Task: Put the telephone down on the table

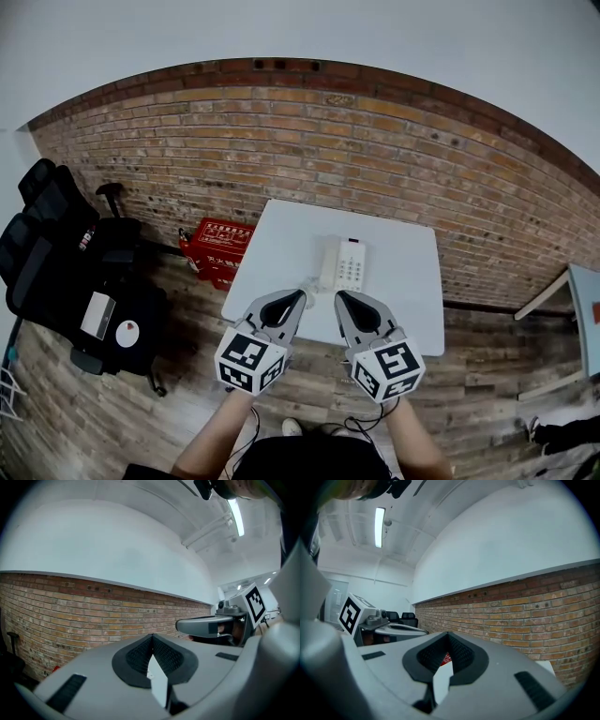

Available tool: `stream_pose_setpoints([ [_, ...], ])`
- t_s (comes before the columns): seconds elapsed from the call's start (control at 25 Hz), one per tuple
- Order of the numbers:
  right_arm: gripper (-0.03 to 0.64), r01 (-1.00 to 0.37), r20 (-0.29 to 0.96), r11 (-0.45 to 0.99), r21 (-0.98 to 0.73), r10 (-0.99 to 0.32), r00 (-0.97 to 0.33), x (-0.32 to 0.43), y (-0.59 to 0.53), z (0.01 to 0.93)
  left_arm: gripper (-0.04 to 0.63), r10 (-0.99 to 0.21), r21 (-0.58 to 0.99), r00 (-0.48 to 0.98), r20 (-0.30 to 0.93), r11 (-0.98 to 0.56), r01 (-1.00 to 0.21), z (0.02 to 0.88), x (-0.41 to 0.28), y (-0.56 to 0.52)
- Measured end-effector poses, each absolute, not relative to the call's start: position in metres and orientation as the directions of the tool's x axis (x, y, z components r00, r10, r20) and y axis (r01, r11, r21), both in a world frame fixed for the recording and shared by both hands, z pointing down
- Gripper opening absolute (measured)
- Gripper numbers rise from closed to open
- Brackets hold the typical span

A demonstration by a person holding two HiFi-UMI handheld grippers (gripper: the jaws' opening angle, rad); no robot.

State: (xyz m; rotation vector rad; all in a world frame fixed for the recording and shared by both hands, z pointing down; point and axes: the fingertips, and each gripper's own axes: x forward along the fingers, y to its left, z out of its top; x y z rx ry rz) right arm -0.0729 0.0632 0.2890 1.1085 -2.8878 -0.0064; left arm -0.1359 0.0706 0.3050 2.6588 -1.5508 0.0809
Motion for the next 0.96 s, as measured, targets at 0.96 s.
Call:
stream_pose_setpoints([
  [0.96,0.012,-0.652,0.043,0.757,0.043,-0.654,-0.756,-0.041,0.067,0.284,0.008,-0.872,0.126,0.488,0.042,-0.48,-0.868,0.291,-0.102,0.071],
])
